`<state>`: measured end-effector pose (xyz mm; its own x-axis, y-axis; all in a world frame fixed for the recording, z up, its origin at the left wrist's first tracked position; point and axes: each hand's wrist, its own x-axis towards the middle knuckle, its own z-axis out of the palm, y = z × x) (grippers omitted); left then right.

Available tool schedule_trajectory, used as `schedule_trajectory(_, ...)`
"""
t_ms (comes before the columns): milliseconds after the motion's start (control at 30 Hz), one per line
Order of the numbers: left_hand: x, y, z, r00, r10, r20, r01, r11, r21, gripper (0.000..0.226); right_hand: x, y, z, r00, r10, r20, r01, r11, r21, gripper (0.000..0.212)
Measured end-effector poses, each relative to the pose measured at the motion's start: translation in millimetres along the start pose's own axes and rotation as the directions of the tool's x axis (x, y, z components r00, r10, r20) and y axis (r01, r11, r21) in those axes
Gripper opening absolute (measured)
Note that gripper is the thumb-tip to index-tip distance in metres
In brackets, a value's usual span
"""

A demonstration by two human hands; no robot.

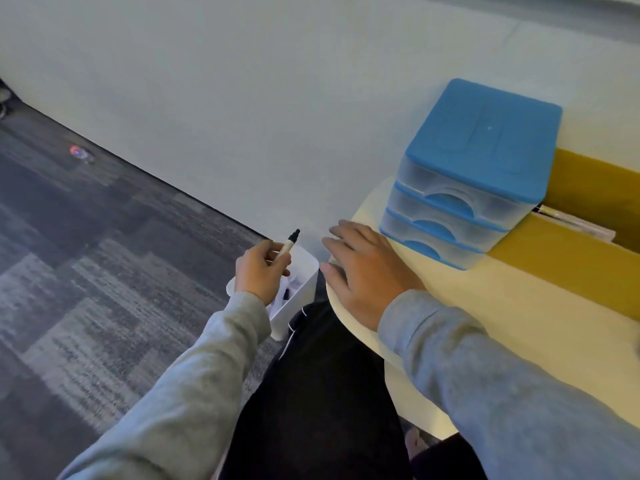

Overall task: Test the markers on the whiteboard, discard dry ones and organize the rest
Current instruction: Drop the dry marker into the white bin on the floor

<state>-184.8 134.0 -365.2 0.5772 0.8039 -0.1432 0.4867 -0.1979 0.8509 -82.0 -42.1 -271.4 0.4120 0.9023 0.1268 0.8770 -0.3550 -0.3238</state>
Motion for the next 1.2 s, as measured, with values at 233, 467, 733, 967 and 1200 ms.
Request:
schedule_trajectory(233, 10.2, -24.4, 37.6, 0.971, -0.223, 0.082, 0.224, 0.974, -0.012, 0.02, 4.4, 2.3, 1.9, 0.999, 0.035, -0.017, -0.035, 0.999, -0.006, 0.039)
schedule_trajectory(467, 29.2, -32.2, 32.7, 0.957, -0.287, 0.048, 0.275, 0.944, 0.18, 0.021, 8.4, 5.2, 2.7, 0.999, 0.039, -0.006, -0.039, 0.999, -0.022, 0.041)
schedule_trajectory(733, 33.6, -67.3, 37.9, 0.872, -0.403, 0.276, 0.194, 0.805, 0.561, 0.065, 8.6, 8.0, 5.7, 0.999, 0.027, -0.027, -0.026, 1.0, 0.005, 0.033)
schedule_trajectory(967, 17.1, -99.2, 55.7, 0.835, -0.451, 0.315, 0.115, 0.703, 0.702, 0.029, 6.8, 7.9, 4.4, 0.999, 0.006, -0.035, -0.005, 1.0, 0.017, 0.026)
schedule_trajectory(1200, 27.5, -62.8, 57.1, 0.874, -0.356, 0.33, 0.117, 0.814, 0.569, 0.031, 5.9, 9.0, 5.4, 0.999, 0.0, -0.037, 0.001, 0.999, 0.032, 0.027)
